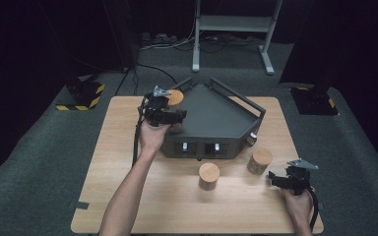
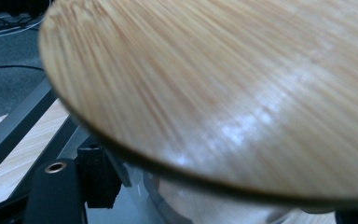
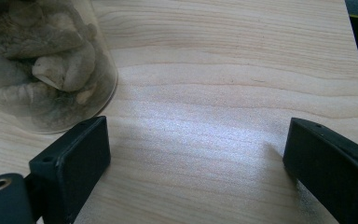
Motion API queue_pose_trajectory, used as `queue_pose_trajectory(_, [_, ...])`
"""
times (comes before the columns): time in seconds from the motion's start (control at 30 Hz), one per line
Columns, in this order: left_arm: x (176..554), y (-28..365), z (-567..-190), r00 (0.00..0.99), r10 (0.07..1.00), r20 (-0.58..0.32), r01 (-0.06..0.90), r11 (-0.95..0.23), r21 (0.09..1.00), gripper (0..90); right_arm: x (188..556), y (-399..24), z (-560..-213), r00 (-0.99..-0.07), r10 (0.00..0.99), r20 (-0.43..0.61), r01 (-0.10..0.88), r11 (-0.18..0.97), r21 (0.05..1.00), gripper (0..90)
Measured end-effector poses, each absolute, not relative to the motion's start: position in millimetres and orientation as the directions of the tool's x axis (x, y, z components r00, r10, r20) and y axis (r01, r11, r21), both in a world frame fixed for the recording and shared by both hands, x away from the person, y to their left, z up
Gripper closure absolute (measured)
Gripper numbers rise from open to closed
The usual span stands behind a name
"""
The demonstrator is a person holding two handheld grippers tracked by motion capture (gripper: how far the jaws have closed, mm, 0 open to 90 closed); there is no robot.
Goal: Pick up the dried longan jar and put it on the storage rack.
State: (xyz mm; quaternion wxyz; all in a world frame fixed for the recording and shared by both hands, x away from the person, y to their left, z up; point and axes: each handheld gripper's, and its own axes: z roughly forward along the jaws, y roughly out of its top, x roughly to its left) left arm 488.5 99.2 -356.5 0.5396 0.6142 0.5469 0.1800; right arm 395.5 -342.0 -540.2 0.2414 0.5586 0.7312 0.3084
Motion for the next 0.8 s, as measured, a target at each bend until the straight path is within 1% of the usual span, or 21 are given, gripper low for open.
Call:
queue_pose_trajectory(0.3, [495,92,-367,0.327,0.888,-0.324,0.475,0.142,0.868,25.5,395,-342,-540,-0.259,0.966,-0.008,0.668,0.186,0.721,6.8])
queue_pose_trajectory(0.7, [502,90,-375,0.300,0.893,-0.335,0.477,0.163,0.864,25.5,396,-342,-540,-0.261,0.965,-0.009,0.667,0.187,0.722,6.8])
queue_pose_trajectory(0.8, [503,90,-376,0.301,0.896,-0.326,0.480,0.153,0.864,25.6,396,-342,-540,-0.261,0.965,-0.009,0.667,0.187,0.722,6.8])
